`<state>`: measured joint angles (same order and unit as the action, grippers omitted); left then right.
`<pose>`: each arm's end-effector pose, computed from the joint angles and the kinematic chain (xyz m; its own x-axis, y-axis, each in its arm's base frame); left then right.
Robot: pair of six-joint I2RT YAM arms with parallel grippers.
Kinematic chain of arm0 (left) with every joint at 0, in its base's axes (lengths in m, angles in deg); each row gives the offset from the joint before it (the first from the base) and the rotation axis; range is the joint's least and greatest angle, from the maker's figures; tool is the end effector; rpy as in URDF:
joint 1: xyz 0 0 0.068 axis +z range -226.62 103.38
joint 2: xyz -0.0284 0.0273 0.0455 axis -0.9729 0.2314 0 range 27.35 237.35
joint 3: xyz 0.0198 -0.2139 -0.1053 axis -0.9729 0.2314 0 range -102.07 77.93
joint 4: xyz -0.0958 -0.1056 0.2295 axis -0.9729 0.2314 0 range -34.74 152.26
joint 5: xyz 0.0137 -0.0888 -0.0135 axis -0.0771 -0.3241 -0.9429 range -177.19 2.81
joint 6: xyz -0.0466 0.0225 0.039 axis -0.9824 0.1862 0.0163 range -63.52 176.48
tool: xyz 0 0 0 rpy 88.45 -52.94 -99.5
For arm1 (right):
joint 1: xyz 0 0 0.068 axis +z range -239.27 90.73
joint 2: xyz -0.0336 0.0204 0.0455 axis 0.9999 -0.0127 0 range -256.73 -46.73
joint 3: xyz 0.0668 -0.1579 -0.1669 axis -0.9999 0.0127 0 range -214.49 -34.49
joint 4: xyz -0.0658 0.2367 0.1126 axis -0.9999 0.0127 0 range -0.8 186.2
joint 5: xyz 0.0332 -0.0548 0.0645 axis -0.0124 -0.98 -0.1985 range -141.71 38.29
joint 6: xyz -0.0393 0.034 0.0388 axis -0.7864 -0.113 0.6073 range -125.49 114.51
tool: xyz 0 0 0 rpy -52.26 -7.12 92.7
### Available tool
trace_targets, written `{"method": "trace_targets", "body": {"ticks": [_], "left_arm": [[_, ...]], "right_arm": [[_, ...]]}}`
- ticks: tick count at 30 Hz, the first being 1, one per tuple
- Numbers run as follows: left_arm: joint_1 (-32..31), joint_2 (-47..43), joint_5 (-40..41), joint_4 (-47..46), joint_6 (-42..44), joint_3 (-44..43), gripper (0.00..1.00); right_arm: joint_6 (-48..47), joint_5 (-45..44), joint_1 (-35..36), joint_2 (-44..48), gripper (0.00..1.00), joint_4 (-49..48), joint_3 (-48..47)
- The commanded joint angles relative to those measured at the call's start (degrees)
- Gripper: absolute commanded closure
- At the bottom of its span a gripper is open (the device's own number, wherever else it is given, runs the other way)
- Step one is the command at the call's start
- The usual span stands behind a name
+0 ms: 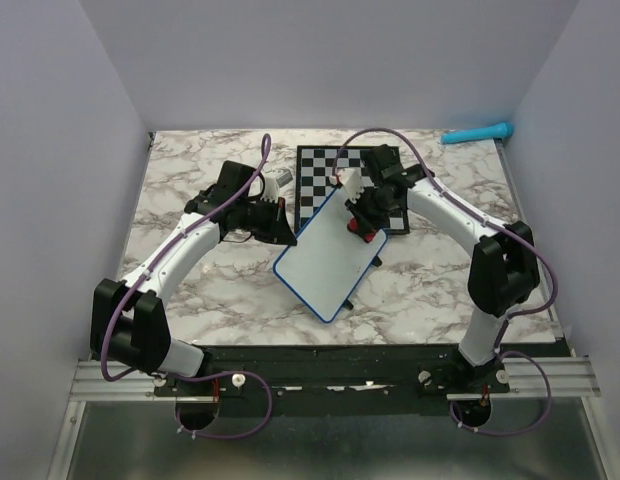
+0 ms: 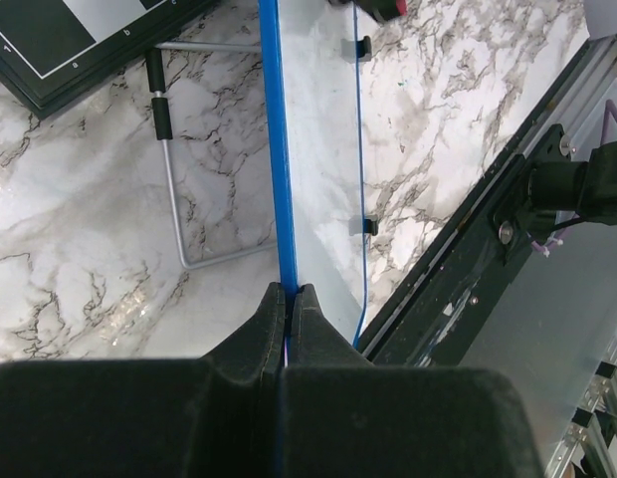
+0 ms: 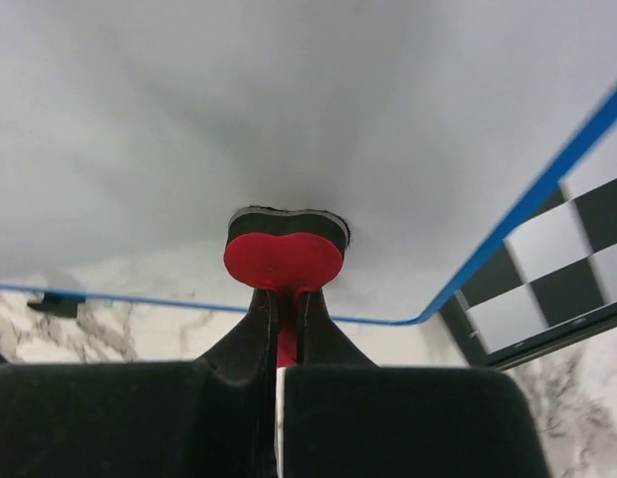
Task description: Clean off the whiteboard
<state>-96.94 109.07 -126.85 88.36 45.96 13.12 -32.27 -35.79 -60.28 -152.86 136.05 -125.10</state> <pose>0.2891 -0.1415 0.2372 -0.8255 0.1556 -0.5426 0.5097 0.6185 -0.5981 0.3446 0.2068 0.2147 -0.4317 -0.7345 -0.5236 -0.8646 0.5025 0.0079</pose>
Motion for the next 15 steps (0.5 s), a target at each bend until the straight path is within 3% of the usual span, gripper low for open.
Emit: {"method": "trace_targets", "body": {"ticks": [1,8,15], "left_arm": [[-1.0,0.5,-2.5,1.4,1.1,-0.3,1.0],[-1.0,0.9,-2.4,2.0,0.9,-2.4,0.98],[-0.3,-0.4,-1.6,2.6,0.2,-3.6,0.66]], "right_arm": [[0.2,1.0,0.9,5.8,0.99,-1.3,8.9],[1.0,0.0,0.8,11.2,0.99,0.0,8.7],[1.1,0.6,0.8,13.7,0.99,2.6,5.7]]}}
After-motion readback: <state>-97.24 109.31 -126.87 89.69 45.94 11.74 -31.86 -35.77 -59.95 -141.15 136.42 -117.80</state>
